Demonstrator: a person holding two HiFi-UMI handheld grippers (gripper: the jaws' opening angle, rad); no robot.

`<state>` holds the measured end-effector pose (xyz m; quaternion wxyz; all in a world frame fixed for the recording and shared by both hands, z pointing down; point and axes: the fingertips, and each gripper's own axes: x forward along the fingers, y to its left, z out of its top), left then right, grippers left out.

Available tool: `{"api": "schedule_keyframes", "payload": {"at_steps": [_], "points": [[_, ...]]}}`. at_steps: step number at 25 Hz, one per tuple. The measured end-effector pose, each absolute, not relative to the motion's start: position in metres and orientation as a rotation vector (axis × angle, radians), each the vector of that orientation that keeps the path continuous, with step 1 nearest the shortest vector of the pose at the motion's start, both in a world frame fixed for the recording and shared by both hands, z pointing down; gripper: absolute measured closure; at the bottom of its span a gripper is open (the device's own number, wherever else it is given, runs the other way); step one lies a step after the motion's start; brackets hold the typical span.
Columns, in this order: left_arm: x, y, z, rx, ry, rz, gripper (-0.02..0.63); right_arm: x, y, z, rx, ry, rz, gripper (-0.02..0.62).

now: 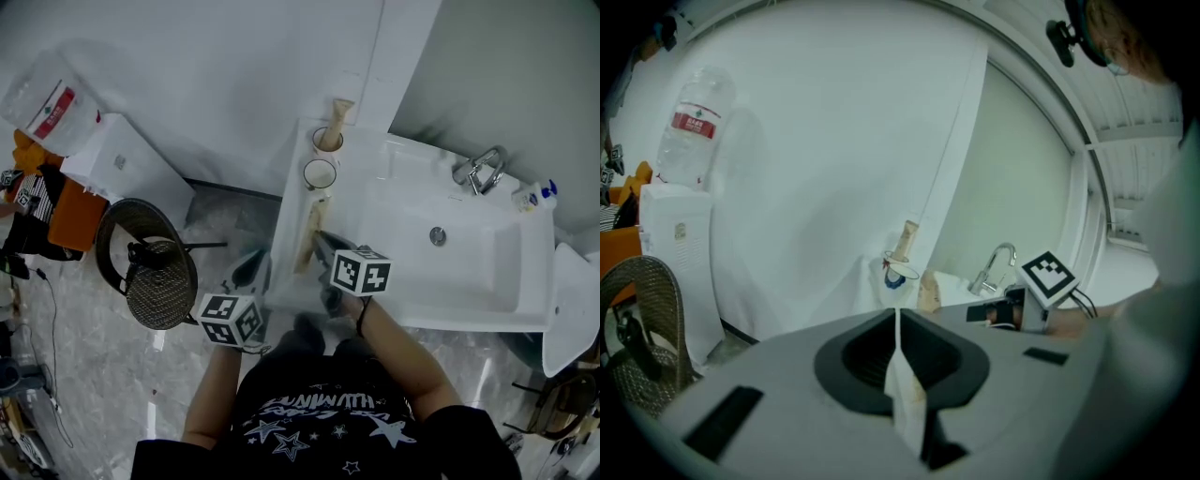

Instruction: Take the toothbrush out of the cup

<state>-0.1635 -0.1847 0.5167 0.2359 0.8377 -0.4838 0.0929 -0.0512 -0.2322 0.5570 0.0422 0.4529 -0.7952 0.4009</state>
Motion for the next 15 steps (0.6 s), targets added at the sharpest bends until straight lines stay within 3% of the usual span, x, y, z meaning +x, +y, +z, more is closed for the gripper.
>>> {"api": "schedule_keyframes", "payload": {"at_steps": [15], "points": [[-0.158,-0.192,0.532,2.296,-1.256,0.283,0.578,-0.053,-0.244,0.599,1.448,-2.248,1.458,0.563]]}}
